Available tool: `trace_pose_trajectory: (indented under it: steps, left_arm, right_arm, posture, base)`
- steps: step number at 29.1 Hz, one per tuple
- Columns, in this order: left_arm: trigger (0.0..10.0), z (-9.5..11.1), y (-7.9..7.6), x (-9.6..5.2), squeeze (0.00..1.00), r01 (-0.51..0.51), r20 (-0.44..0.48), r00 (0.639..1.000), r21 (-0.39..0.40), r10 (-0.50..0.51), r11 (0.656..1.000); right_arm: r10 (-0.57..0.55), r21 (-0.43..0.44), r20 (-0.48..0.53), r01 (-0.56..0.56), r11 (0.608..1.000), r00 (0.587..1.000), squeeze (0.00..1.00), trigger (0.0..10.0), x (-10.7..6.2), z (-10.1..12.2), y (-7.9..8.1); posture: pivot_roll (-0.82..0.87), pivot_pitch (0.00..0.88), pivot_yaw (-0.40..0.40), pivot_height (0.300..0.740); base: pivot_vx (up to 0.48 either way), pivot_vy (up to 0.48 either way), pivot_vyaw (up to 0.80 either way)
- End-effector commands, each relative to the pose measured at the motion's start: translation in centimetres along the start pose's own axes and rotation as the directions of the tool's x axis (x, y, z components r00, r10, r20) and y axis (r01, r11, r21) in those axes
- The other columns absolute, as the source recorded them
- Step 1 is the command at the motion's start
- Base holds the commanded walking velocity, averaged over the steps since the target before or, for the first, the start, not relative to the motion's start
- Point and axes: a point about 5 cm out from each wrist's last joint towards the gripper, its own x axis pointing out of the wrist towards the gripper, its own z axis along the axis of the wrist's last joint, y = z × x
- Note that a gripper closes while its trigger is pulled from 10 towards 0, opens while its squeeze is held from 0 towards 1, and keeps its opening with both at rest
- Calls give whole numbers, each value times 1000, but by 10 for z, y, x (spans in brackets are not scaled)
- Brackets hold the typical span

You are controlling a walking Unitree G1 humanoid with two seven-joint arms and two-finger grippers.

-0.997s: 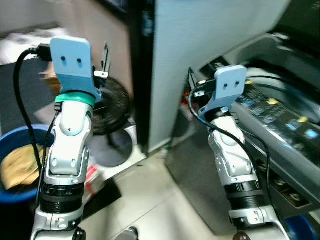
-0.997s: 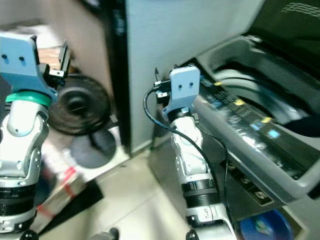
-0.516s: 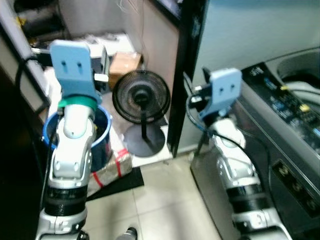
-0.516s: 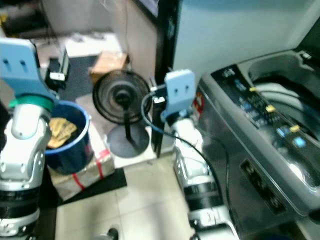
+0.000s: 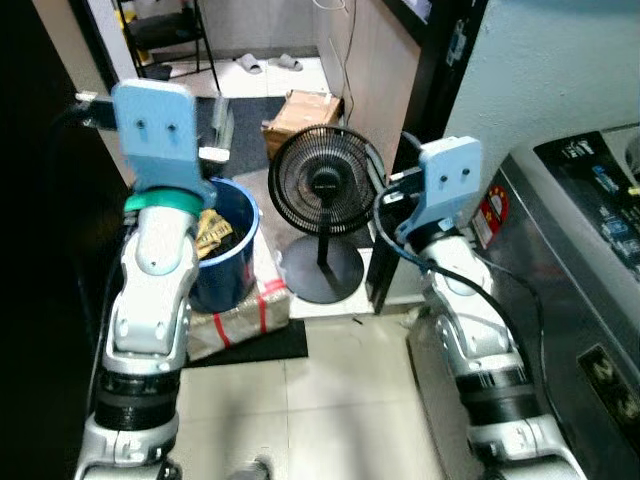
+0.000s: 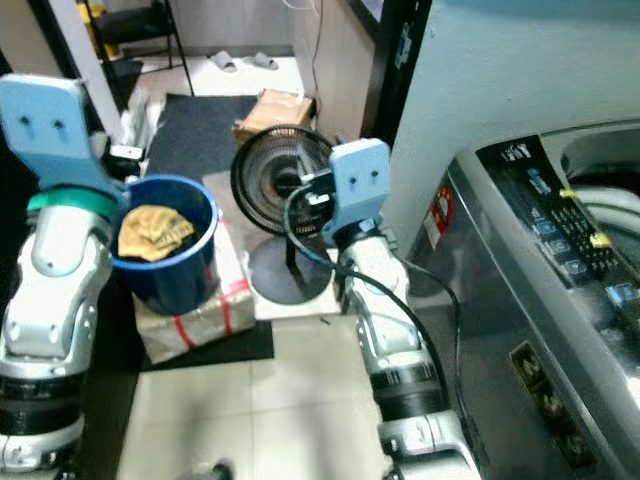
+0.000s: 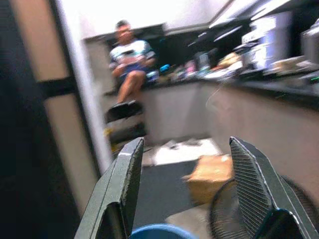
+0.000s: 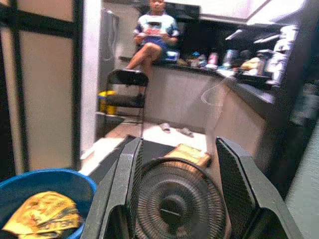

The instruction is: Clothes washing

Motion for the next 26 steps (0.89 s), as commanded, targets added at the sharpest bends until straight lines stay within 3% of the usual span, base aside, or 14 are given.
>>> trace_pose_trajectory:
  steps: [1, 6, 15, 17, 26]
  left_arm:
    - [10000, -4, 1, -1, 0, -6, -18, 1000, 3, 6, 1000]
    - [10000, -9, 0, -3, 0, -9, -36, 999, -5, 9, 1000]
    - [10000, -28, -3, -7, 0, -30, -120, 992, -34, 26, 999]
    - [10000, -48, -14, -19, 0, 12, -186, 982, -27, -17, 1000]
    - [10000, -69, -16, -35, 0, 24, -264, 964, -39, -34, 999]
  right_arm:
    - [18, 13, -3, -18, 1000, 1000, 0, 10000, -2, -2, 5]
    - [14, 21, -7, -14, 1000, 1000, 0, 10000, -2, -3, 5]
    - [-8, 86, -62, 13, 996, 998, 0, 10000, -6, -14, 6]
    - [-19, 103, -149, 35, 994, 989, 0, 10000, -21, -36, 14]
    - [-71, 99, -249, 98, 990, 966, 0, 10000, -39, -58, 21]
  posture:
    - [79, 0, 5, 740]
    - [78, 0, 7, 740]
    - [72, 0, 13, 740]
    - [64, 2, 16, 740]
    - [65, 12, 15, 740]
  base:
    - [0, 0, 788]
    - [51, 0, 784]
    - [480, 0, 0]
    - [480, 0, 0]
    - [480, 0, 0]
